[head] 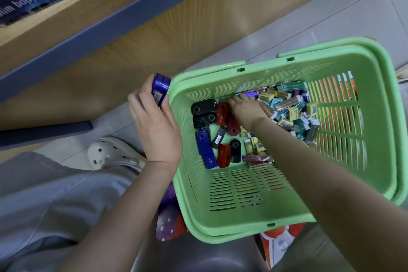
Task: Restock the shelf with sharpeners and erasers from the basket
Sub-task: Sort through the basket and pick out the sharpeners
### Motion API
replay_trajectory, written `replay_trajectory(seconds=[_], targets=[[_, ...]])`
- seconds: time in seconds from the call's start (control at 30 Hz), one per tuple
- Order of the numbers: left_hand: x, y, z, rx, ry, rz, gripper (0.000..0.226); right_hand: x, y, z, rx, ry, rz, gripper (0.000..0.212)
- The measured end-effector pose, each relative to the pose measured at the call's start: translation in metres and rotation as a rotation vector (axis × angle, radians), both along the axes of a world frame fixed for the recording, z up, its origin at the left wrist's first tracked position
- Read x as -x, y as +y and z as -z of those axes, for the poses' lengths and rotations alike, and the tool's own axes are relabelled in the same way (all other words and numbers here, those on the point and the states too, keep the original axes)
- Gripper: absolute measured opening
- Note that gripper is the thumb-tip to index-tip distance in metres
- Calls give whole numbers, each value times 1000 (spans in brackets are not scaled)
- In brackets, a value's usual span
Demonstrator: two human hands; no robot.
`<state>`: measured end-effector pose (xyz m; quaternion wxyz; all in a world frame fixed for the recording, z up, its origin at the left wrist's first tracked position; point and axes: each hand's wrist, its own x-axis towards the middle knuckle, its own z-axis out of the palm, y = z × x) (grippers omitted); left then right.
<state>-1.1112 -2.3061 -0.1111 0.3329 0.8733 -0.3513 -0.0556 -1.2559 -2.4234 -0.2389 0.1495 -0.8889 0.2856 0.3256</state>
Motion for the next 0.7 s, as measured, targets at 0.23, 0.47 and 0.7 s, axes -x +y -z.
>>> replay_trajectory(seconds=[0.23,0.47,0.7], targets=[[0,-1,0,-4,-33,2,48,-10,18,2,87,119,43,33],[0,-1,-1,8,-6,-2,48,25,-1,-32,128,91,155,63],[0,-1,0,18,23,-3,50,67,-7,-36,255,45,-142,71]])
